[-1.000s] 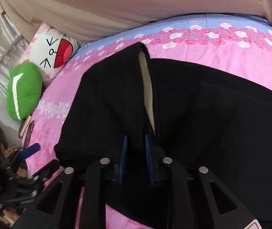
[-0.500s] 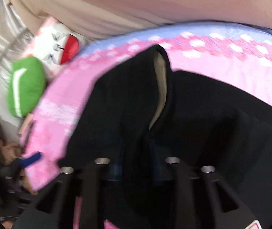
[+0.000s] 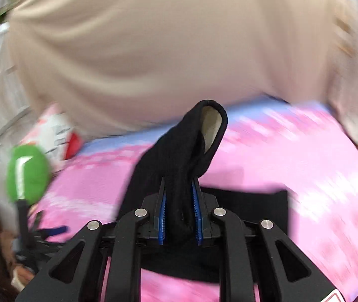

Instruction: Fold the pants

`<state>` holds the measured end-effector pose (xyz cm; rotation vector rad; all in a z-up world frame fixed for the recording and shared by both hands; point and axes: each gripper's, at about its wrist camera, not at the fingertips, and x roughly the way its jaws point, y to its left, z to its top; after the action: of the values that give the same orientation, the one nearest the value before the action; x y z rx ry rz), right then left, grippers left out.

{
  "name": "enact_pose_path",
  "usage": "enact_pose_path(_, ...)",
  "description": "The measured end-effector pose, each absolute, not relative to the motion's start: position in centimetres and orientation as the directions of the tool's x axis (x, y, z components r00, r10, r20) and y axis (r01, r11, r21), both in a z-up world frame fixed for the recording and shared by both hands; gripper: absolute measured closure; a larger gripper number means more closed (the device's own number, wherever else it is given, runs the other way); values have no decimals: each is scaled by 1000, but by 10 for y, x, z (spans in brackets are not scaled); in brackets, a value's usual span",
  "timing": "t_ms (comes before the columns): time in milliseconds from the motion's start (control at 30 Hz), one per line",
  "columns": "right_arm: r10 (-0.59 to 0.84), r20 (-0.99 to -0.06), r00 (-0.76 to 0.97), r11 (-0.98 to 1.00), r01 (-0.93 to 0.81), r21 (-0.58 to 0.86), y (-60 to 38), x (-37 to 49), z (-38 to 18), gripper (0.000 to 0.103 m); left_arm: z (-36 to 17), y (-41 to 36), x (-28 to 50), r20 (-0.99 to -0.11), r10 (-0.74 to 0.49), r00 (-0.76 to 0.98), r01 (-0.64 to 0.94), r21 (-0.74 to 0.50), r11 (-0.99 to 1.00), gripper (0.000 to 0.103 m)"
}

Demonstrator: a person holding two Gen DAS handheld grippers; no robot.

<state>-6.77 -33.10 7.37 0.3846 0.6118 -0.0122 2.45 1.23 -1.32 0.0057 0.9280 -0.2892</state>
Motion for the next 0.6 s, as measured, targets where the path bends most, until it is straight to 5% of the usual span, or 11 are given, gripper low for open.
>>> enact_pose_path(100,16,-670,743,892,292,344,-382,-81,12,85,-22,-14,27,-808,-241,538,281,-97,955,5)
enact_pose_path(167,90,-706,703,840,327,432,-408,-82,-38,73,-27,-28,27,-815,-235,529,295,-83,952,5)
enact_pose_path(233,131,-664,736,802,316,508,-412,-89,-46,68,-30,-40,29,-824,-220,522,294,-68,953,5)
enact_pose_path(267,122,-658,744,803,316,506,-413,-93,-40,58,-30,-43,30,-826,-221,518,293,-71,953,5)
enact_pose_path(367,15,-656,755,856,330,398,-406,-94,-18,40,-30,-47,35,-829,-263,494,289,-129,949,5)
enact_pose_path(600,152,-695,703,836,284,470,-416,-75,-47,35,-57,-75,67,-849,-377,371,321,-264,910,5)
